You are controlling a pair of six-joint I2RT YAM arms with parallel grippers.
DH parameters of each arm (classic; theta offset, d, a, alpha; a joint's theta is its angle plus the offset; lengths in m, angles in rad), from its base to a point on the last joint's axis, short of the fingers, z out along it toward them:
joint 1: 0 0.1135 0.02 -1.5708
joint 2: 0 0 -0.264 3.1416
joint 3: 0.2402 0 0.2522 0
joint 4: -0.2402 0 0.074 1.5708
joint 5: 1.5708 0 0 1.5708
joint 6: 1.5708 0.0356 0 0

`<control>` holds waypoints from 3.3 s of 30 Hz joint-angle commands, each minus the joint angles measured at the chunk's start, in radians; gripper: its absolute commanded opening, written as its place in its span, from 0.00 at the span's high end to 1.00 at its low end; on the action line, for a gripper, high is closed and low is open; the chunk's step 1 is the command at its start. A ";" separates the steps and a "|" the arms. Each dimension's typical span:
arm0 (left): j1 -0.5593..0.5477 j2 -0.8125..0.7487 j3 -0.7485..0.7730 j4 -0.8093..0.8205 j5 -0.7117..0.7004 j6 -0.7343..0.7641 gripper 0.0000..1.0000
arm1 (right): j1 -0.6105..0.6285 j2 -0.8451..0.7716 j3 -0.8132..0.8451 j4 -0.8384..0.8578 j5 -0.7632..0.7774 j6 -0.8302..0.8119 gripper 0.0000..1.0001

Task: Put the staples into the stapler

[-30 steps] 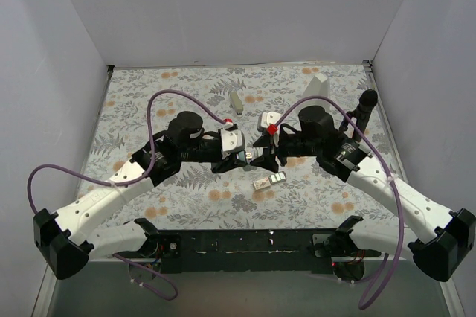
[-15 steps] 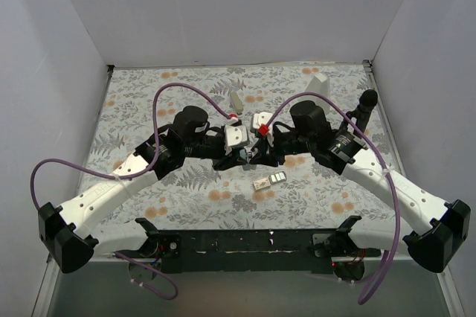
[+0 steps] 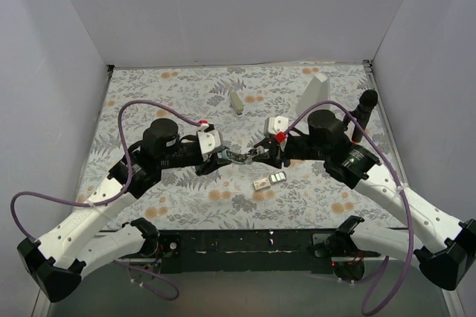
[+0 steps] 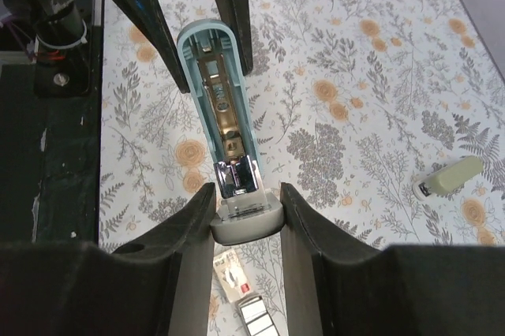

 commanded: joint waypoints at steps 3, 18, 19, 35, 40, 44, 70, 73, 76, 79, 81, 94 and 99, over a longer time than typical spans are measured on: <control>0.084 -0.202 -0.115 0.269 -0.079 -0.210 1.00 | -0.057 -0.128 -0.156 0.258 -0.016 0.097 0.99; 0.098 -0.521 -0.396 0.496 -0.468 -0.675 1.00 | -0.245 -0.299 -0.554 1.106 -0.292 0.584 0.99; 0.098 -0.523 -0.405 0.498 -0.475 -0.698 1.00 | -0.245 -0.290 -0.552 1.110 -0.292 0.586 0.99; 0.095 -0.229 -0.036 0.259 -0.350 -0.747 0.16 | -0.243 -0.189 -0.394 0.686 -0.222 0.346 0.99; 0.095 -0.089 0.083 0.159 -0.085 -0.505 0.17 | -0.245 -0.135 -0.382 0.678 -0.231 0.359 0.99; 0.079 -0.028 0.064 0.159 0.017 -0.329 0.18 | -0.243 -0.112 -0.374 0.686 -0.240 0.382 0.99; -0.154 0.219 -0.038 0.259 -0.141 0.077 0.35 | -0.237 -0.109 -0.393 0.725 -0.303 0.406 0.99; -0.157 0.235 -0.041 0.248 -0.158 0.100 0.35 | -0.237 -0.109 -0.394 0.727 -0.306 0.408 0.99; -0.157 0.236 -0.061 0.237 -0.173 0.115 0.37 | -0.235 -0.119 -0.400 0.744 -0.308 0.415 0.99; -0.155 0.233 -0.080 0.240 -0.178 0.121 0.39 | -0.237 -0.127 -0.417 0.779 -0.308 0.444 0.99; -0.155 0.232 -0.100 0.240 -0.184 0.124 0.42 | -0.235 -0.130 -0.428 0.814 -0.312 0.457 0.99; -0.155 0.183 -0.141 0.326 -0.127 0.097 0.60 | -0.237 -0.095 -0.442 0.844 -0.331 0.481 0.99; -0.157 0.189 -0.138 0.337 -0.106 0.094 0.59 | -0.237 -0.087 -0.440 0.847 -0.337 0.483 0.99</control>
